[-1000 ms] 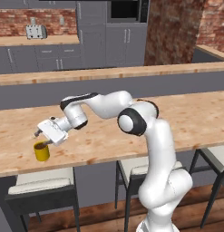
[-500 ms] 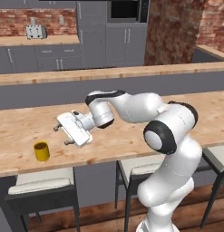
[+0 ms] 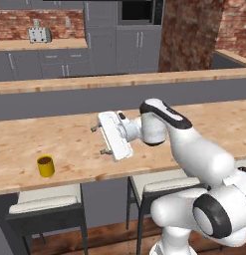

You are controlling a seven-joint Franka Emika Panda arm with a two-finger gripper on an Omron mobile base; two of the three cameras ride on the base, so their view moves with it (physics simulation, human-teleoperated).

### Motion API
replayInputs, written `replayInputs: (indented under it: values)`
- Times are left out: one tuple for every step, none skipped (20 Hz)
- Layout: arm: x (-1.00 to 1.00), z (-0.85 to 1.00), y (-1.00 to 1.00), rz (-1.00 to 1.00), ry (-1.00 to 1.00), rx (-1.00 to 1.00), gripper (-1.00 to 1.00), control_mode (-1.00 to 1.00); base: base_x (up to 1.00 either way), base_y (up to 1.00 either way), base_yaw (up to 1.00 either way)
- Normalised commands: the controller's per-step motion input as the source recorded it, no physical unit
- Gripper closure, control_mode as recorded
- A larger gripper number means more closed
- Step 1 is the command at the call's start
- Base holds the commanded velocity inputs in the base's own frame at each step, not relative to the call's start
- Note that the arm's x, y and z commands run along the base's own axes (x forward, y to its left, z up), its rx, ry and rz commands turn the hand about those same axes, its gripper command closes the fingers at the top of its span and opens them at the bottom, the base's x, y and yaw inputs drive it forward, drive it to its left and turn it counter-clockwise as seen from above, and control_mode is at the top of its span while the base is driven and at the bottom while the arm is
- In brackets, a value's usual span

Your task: Pick up the marshmallow and place it in the cup of hot chocolate on the dining counter.

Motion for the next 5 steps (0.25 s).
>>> replayInputs:
  values:
    - [-0.36, 1.0, -0.88, -0.04, -0.25, 0.21, -1.0, -1.0, 0.0, 0.0, 0.0]
    - [-0.31, 1.0, -0.84, -0.04, -0.23, 0.21, -1.0, -1.0, 0.0, 0.0, 0.0]
    - [-0.23, 1.0, -0.82, -0.04, -0.21, 0.23, -1.0, -1.0, 0.0, 0.0, 0.0]
    - [-0.19, 1.0, -0.81, -0.03, -0.17, 0.26, -1.0, -1.0, 0.0, 0.0, 0.0]
    - [-0.05, 1.0, -0.77, -0.01, -0.12, 0.28, -1.0, -1.0, 0.0, 0.0, 0.0]
